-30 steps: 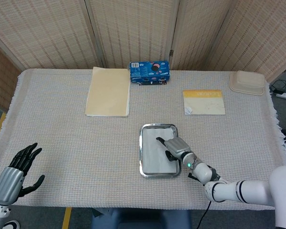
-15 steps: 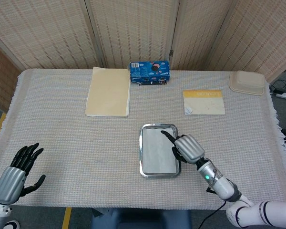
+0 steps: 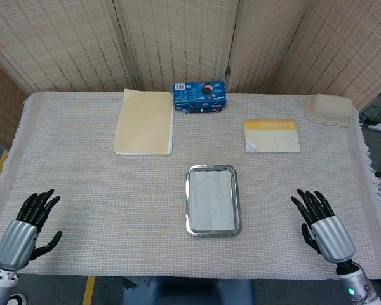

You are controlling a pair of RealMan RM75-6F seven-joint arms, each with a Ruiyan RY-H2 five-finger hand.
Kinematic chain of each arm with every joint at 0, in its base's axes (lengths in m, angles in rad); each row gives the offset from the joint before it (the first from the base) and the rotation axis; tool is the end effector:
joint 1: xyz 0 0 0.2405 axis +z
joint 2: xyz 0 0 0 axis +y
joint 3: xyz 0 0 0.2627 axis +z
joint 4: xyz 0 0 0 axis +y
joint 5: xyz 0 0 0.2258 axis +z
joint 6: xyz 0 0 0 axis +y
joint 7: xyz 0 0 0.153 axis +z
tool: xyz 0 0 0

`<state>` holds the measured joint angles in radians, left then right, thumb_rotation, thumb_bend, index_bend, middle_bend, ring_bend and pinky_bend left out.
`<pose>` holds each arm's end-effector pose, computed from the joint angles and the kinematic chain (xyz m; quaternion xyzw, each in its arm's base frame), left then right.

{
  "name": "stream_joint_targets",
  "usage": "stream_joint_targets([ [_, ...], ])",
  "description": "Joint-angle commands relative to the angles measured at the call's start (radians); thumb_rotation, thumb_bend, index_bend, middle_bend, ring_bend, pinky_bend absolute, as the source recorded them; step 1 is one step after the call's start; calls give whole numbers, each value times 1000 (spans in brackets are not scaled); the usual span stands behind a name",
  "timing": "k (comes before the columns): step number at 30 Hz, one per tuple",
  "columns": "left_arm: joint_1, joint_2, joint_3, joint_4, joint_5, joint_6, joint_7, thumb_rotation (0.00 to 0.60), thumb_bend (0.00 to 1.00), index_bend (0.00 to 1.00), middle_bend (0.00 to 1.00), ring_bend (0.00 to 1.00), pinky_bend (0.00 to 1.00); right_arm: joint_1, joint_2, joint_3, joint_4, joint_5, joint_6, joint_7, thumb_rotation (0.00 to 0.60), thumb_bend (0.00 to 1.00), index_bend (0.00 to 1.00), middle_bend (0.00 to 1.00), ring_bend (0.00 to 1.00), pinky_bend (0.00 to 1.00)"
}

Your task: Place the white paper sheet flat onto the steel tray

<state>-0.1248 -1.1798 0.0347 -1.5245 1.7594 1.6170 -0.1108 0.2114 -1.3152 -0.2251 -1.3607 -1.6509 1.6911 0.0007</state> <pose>-0.2913 0.1801 0.1256 -0.6492 -0.3362 -0.4800 0.4849 -0.3147 -0.1716 0.0884 0.6897 -0.3108 0.4233 0.4985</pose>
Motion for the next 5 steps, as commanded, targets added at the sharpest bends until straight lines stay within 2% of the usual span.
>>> stream_joint_targets([
  [1,-4,6,4,-12,-15,-24,13,600,417,0,0,0,0,-9,19,-11,-16,-26,-27,37,600,694,0,0,0,0],
  [5,-6,18,5,-30,-37,-51,29,600,418,0,0,0,0,-12,25,3,-30,-25,-63,24,600,657,0,0,0,0],
])
